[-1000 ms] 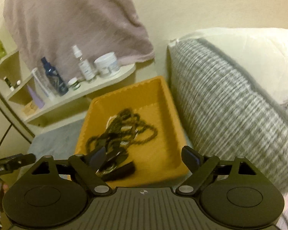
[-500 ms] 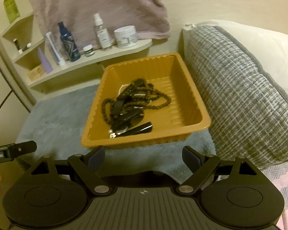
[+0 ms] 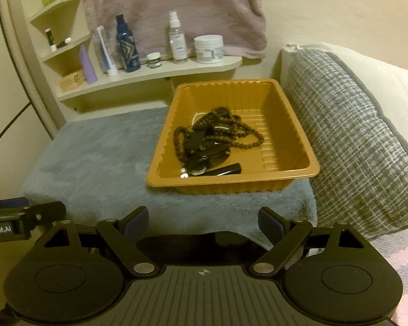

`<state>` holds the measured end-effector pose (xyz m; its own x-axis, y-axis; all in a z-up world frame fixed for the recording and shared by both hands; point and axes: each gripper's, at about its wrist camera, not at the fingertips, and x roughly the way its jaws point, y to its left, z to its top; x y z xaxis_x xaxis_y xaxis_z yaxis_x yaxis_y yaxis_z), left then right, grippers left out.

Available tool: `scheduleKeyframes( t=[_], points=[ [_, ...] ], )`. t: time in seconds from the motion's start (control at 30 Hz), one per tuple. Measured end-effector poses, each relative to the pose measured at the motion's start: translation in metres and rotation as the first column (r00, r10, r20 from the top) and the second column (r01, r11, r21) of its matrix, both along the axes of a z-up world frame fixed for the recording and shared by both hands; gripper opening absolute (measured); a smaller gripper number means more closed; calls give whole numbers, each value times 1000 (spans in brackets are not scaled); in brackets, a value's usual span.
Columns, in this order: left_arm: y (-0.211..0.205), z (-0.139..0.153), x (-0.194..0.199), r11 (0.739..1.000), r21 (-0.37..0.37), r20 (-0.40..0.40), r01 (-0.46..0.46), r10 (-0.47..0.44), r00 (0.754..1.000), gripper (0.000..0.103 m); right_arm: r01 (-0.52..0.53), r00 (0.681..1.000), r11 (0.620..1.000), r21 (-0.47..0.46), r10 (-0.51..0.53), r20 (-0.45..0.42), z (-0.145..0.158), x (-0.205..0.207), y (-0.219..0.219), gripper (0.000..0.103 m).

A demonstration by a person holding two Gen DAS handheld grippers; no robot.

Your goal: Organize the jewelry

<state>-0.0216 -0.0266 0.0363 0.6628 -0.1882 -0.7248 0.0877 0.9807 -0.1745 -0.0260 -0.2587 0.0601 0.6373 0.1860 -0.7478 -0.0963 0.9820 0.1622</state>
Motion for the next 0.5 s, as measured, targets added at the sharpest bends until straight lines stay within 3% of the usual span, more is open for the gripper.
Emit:
scheduleKeyframes(
  t=[0.5],
  points=[
    [1, 7, -13, 998, 55, 47, -19, 17, 999, 102, -24, 1000, 1000, 8, 24, 8, 4, -11, 13, 87]
  ],
)
